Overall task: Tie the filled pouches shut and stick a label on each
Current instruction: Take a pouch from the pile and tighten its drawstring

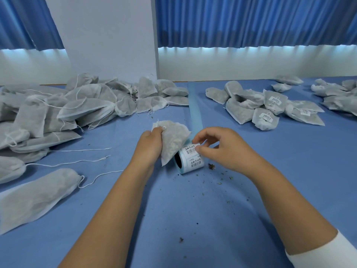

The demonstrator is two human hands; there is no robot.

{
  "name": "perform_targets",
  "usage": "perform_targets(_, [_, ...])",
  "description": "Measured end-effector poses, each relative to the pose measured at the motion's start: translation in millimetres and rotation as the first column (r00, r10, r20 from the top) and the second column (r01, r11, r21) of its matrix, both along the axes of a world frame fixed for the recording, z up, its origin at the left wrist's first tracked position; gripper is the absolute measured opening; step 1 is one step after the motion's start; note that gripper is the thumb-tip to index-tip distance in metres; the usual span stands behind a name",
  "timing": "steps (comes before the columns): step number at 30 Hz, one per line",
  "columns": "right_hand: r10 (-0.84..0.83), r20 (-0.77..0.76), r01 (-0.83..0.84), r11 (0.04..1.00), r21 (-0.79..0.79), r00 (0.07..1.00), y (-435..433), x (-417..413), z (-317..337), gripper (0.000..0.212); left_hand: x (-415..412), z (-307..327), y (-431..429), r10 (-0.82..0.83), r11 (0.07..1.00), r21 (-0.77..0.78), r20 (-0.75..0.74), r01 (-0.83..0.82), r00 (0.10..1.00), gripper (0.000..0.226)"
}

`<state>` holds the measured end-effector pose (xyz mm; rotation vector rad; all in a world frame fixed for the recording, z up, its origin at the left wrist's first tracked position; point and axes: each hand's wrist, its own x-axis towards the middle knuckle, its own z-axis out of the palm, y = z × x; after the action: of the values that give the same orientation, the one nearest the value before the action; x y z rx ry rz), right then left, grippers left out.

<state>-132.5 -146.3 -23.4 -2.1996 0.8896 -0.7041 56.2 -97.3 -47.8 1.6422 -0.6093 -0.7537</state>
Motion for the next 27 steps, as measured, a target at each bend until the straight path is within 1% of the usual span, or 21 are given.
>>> perform_targets(3, [-0.011, -0.027, 0.01, 0.999, -0.046, 1.0, -1.3, 0.9, -0.9, 0.022, 0.2, 0.5, 0.7, -0.011, 1.0, -0.024, 0.017, 0.012, 1.0, 0.036])
perform_targets(6, [-0.017, -0.037, 0.014, 0.996, -0.083, 0.999, -1.8, 0.5, -1.0, 0.02, 0.1, 1.8, 1.1, -0.008, 0.999, -0.033, 0.019, 0.008, 1.0, 0.032])
perform_targets(12, [-0.044, -0.001, 0.043, 0.98, -0.196, 0.999, 1.9, 1.2, -0.3, 0.02, 1.7, 0.7, 0.8, -0.013, 1.0, -0.015, 0.0, 0.013, 1.0, 0.034])
perform_targets(16, [-0.052, -0.007, 0.048, 0.957, -0.286, 0.999, 5.0, 1.7, -0.3, 0.019, 2.6, -0.1, -0.1, -0.007, 1.0, 0.0, -0.011, 0.007, 1.0, 0.037])
perform_targets(20, [-0.053, -0.025, 0.042, 0.946, -0.322, 0.998, 6.9, 2.1, 0.2, 0.012, 3.5, -1.2, -0.6, -0.012, 1.0, 0.007, -0.012, 0.012, 1.0, 0.034])
perform_targets(22, [-0.055, -0.031, 0.042, 0.945, -0.324, 0.998, 7.0, 2.1, -0.2, 0.014, 3.4, -1.1, -0.6, -0.007, 1.0, 0.005, -0.016, 0.007, 1.0, 0.035])
perform_targets(25, [-0.048, -0.055, 0.029, 0.952, -0.306, 0.997, 6.2, 2.0, -0.5, 0.025, 2.5, 0.1, -0.4, -0.009, 1.0, -0.015, -0.02, 0.009, 1.0, 0.03])
perform_targets(27, [-0.044, -0.076, 0.018, 0.948, -0.319, 0.996, 5.4, 2.0, -0.7, 0.021, 1.1, 1.6, 0.4, -0.017, 1.0, -0.018, -0.024, 0.016, 1.0, 0.028])
